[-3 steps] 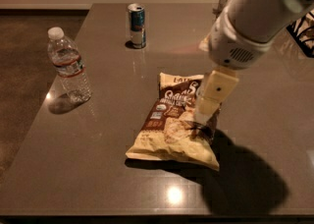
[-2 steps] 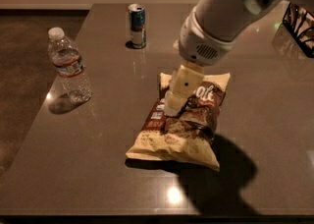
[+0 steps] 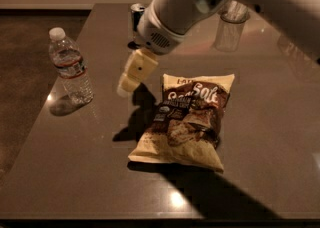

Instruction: Move water bottle near redbull can

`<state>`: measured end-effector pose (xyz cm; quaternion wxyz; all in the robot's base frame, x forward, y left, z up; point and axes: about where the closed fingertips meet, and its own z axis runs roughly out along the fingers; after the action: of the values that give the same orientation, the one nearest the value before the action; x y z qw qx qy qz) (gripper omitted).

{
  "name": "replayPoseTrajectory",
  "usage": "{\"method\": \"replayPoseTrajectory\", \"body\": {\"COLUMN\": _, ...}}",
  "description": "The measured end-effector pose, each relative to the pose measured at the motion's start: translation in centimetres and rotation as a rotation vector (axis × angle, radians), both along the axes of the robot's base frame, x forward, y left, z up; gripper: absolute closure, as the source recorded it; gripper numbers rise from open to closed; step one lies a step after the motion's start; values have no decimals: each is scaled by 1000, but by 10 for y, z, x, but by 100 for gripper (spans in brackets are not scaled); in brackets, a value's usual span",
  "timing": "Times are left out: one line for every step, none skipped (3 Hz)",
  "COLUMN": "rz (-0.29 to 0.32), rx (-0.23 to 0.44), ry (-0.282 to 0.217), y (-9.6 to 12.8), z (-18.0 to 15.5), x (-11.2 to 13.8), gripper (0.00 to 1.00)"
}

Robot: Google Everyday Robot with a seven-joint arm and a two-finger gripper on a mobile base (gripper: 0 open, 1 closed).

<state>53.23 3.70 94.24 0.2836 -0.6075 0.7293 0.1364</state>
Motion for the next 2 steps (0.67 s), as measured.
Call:
{"method": "replayPoseTrajectory", "body": {"rz": 22, "rx": 76, "ry": 1, "y": 44, "z": -7, "x": 13, "gripper": 0}}
{"method": "replayPoseTrajectory", "body": {"rz": 54, "rx": 124, "ry": 22, "y": 85, "z": -17, "x": 17, "gripper": 0}}
